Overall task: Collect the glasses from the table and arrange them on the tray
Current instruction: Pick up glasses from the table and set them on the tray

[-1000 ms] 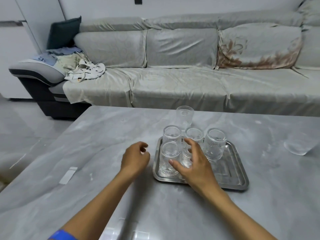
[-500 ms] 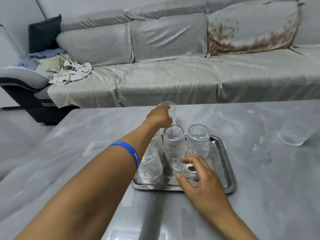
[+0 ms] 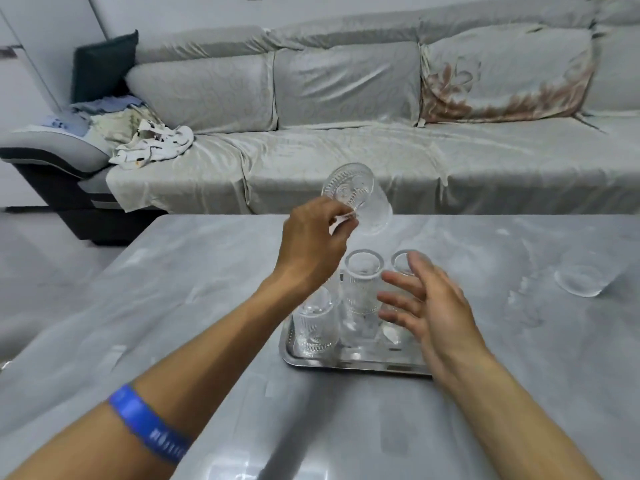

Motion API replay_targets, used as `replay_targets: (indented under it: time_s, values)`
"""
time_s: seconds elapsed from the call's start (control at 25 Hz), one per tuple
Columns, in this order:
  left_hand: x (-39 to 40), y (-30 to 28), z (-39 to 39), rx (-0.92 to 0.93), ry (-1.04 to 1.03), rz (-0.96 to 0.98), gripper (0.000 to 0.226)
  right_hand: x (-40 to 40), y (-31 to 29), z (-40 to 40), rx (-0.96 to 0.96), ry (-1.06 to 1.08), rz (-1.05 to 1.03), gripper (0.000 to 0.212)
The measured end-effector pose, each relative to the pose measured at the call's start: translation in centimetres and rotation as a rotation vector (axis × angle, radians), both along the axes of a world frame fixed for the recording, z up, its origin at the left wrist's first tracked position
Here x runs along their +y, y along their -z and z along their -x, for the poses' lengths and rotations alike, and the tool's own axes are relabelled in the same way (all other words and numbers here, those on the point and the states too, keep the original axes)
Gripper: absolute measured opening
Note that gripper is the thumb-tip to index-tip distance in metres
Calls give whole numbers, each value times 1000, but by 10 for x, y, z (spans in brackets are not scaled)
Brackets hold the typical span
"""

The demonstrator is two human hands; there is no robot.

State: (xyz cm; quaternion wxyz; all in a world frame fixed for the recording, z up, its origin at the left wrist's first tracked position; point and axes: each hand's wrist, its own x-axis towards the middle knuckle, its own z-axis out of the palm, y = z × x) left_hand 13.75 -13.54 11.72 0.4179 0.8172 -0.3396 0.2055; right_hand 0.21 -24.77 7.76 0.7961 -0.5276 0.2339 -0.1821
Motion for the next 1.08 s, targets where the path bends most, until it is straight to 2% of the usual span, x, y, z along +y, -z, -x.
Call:
replay_targets:
  time_s: [0.04, 0.08, 0.12, 0.2, 0.28, 0.36, 0.44, 0.56, 0.64, 0.84, 1.08]
  values:
    - [11, 2, 23, -19, 51, 27, 14, 5, -12, -3, -10, -91, -263, 52]
    - [19, 6, 46, -33, 94, 18, 12, 10, -21, -4, -30, -148, -439, 64]
    - [25, 12, 63, -46, 125, -16, 11, 14, -26, -3, -44, -168, -527, 71]
    - [35, 23, 80, -40, 173, -74, 11, 20, -25, 0, -6, -124, -521, 70]
    - [49, 33, 80, 52, 258, -50, 19, 21, -18, 5, 35, -58, -438, 62]
    - [65, 42, 73, 129, 257, 9, 31, 15, -11, 8, 33, 22, -285, 59]
    - [78, 57, 64, 156, 105, 15, 37, 5, -1, 11, 43, 130, 79, 64]
    - [86, 79, 52, 204, -57, -188, 43, 2, 24, 14, 177, 166, 746, 69]
    - [86, 90, 47, 239, -45, -305, 45, 10, 48, 12, 236, 115, 993, 69]
    - [86, 97, 39, 229, -33, -315, 41, 20, 86, -3, 199, 118, 1218, 64]
    - [87, 98, 39, 212, -9, -324, 41, 16, 97, -1, 177, 95, 1293, 72]
